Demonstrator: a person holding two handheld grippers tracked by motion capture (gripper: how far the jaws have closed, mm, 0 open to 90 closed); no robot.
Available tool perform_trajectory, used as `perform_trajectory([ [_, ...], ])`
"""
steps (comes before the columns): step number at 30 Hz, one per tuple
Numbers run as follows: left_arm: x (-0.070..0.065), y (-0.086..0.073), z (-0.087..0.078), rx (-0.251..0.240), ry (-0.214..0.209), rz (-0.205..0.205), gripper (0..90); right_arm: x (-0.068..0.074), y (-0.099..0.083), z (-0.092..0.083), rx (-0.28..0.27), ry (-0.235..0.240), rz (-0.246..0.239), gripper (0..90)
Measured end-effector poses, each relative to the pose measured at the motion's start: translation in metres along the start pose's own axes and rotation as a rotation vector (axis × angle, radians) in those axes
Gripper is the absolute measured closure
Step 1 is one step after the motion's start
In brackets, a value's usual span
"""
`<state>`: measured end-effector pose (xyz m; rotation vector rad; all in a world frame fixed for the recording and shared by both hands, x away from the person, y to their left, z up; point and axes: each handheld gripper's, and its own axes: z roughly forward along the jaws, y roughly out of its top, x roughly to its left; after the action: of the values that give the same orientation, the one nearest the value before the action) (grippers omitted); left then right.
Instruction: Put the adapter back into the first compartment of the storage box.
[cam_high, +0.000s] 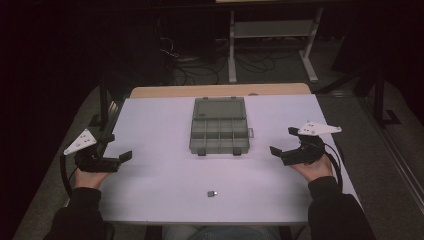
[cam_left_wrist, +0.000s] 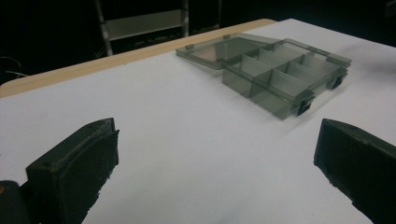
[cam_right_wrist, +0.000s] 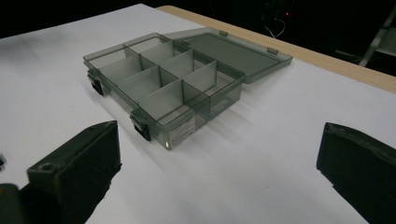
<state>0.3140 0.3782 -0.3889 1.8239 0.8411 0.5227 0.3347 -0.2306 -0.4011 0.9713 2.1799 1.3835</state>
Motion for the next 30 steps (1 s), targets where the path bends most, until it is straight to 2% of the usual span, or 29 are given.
perform_trajectory([
  [8,0.0,0.003,0.001,0.003,-0.001,0.008,0.0,0.002,0.0,0.0,0.018,0.001,-0.003,0.0],
  [10,-0.003,0.007,0.0,0.005,-0.021,0.019,0.0,0.003,0.0,0.0,0.016,0.006,-0.004,0.0],
  [15,-0.01,0.014,0.0,0.004,-0.039,0.045,0.0,0.003,0.0,0.001,0.016,0.013,-0.003,0.0],
  [18,-0.016,0.02,0.003,0.028,-0.044,0.079,0.0,0.003,0.0,0.0,0.01,0.014,-0.008,0.0],
  [23,-0.02,0.024,0.008,0.051,-0.057,0.097,0.0,0.004,0.0,-0.001,0.012,0.014,-0.009,0.0],
  [30,-0.027,0.032,0.016,0.092,-0.08,0.144,0.0,0.003,0.0,-0.001,0.013,0.014,-0.007,0.0],
])
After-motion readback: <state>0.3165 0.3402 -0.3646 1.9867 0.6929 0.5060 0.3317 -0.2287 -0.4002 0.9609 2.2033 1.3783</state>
